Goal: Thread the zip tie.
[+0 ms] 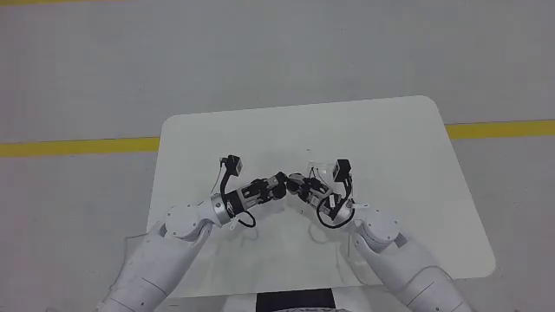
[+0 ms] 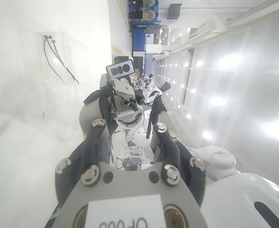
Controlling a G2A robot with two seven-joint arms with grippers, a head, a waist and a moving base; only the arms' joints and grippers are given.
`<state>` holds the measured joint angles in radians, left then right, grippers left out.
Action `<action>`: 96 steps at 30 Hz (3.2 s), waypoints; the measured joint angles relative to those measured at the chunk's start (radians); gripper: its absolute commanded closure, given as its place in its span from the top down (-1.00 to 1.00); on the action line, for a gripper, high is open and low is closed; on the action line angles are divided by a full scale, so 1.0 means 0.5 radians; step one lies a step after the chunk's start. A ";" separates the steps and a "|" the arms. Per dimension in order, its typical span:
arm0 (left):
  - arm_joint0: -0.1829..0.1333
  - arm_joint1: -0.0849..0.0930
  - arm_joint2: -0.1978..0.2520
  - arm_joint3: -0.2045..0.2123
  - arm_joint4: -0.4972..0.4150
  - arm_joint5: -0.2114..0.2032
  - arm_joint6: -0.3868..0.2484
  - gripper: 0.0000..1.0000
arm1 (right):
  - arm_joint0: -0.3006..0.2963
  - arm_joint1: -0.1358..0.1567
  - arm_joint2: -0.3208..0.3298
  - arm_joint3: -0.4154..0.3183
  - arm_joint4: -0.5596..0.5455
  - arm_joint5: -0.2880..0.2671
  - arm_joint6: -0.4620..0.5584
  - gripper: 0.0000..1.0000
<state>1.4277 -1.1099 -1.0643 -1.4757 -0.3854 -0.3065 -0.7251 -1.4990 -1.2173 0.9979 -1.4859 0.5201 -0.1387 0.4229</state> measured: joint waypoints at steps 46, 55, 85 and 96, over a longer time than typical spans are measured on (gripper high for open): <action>0.028 0.044 0.011 -0.034 -0.006 0.031 0.029 -0.50 | -0.065 -0.005 0.048 -0.051 -0.227 -0.077 0.077 -1.00; 0.025 0.048 0.027 -0.023 -0.015 0.033 0.027 -1.00 | -0.073 -0.006 0.055 -0.054 -0.234 -0.087 0.098 -1.00; 0.039 0.102 -0.063 -0.042 -0.069 -0.017 -0.265 -1.00 | -0.113 0.024 0.191 -0.018 -0.194 -0.143 0.302 1.00; -0.044 0.142 -0.124 0.104 -0.235 0.048 -0.722 -1.00 | 0.169 0.034 0.124 0.238 -0.113 -0.133 1.095 1.00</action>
<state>1.4058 -1.0388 -1.1265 -1.4235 -0.5028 -0.2825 -1.0862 -1.4144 -1.2002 1.0600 -1.3666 0.4636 -0.2054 0.9703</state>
